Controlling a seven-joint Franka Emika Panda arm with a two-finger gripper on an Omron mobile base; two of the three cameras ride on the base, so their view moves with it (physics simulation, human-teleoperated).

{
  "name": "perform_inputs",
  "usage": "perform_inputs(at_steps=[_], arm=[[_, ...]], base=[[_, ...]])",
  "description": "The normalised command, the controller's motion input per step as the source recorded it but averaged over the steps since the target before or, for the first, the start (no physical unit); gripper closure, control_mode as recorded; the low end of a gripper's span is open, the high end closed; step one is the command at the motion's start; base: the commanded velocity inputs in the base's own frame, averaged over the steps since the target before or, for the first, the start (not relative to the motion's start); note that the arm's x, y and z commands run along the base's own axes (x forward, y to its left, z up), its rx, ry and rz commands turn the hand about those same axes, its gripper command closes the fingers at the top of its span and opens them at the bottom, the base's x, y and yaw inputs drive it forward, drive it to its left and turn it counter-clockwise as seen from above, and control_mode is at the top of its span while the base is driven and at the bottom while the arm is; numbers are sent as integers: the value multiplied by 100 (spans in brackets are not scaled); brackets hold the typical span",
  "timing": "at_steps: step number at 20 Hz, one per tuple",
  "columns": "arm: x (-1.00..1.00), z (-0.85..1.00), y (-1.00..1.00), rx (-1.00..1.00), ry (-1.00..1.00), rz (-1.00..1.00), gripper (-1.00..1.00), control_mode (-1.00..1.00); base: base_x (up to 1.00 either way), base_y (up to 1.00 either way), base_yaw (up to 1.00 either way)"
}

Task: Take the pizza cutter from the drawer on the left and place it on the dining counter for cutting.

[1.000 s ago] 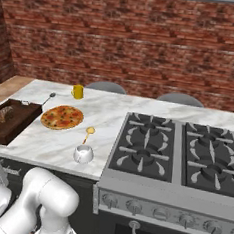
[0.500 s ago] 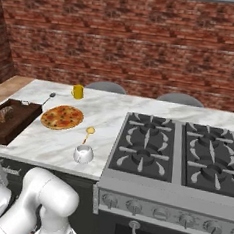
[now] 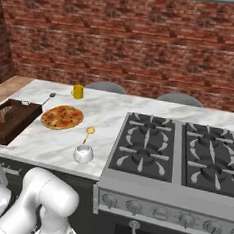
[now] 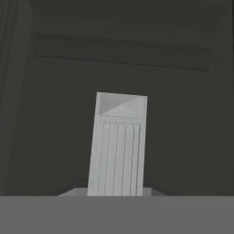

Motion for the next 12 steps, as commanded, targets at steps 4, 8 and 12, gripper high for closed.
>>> perform_inputs(at_steps=[4, 8, 12], arm=[[0, 0, 0, 0, 0, 0, 100, -100], [-7, 0, 0, 0, 0, 0, 100, -100], [-42, -1, 0, 0, 0, 0, 100, -100]], base=[[0, 0, 0], [0, 0, 0], [0, 0, 0]])
